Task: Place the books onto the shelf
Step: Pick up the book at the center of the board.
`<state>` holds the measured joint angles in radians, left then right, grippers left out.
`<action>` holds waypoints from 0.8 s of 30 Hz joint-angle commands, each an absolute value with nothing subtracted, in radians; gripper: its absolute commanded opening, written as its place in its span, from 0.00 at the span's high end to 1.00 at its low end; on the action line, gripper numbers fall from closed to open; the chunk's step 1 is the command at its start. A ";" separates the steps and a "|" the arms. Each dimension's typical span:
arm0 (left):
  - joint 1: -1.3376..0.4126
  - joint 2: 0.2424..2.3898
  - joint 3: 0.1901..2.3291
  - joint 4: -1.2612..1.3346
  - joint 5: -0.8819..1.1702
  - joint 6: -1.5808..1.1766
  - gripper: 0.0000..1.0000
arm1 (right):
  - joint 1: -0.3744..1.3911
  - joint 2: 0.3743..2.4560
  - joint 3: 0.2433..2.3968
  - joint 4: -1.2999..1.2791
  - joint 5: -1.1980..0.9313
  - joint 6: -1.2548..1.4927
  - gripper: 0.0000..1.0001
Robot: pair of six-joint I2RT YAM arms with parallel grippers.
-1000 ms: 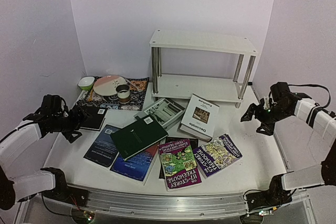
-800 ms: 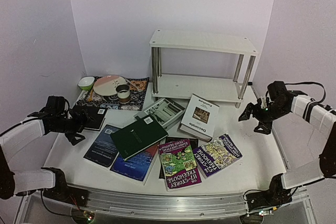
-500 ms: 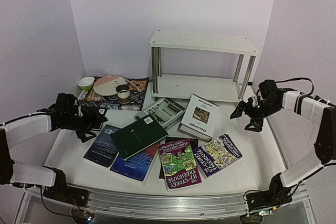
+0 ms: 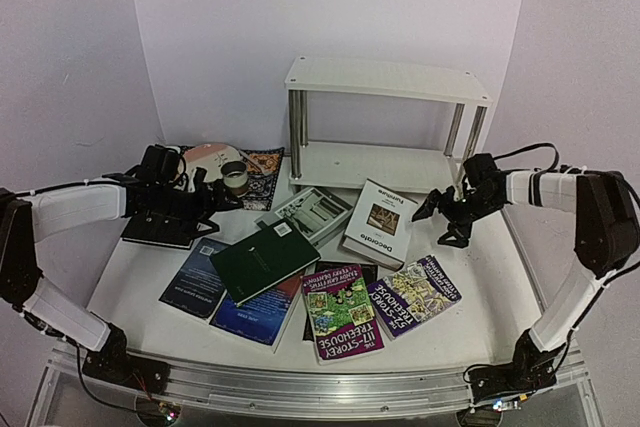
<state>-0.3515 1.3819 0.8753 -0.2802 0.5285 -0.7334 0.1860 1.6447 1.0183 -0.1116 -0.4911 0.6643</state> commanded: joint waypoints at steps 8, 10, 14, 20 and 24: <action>-0.468 1.549 1.076 -0.231 0.561 -0.691 0.00 | 0.189 1.869 1.133 0.058 -0.600 0.776 0.07; -0.485 1.588 1.113 -0.231 0.563 -0.693 0.00 | 0.192 1.899 1.149 0.078 -0.612 0.787 0.09; -0.525 1.675 1.203 -0.231 0.575 -0.693 0.00 | 0.204 1.957 1.204 0.082 -0.641 0.792 0.14; -0.579 1.831 1.359 -0.232 0.626 -0.704 0.01 | 0.239 1.989 1.220 0.099 -0.659 0.808 0.32; -0.606 1.929 1.459 -0.232 0.641 -0.718 0.01 | 0.258 1.984 1.218 0.107 -0.667 0.819 0.43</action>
<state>-0.5831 1.8732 1.3514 -0.2588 0.6010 -0.7071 0.2390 1.9823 1.1893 0.1040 -0.6254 0.8070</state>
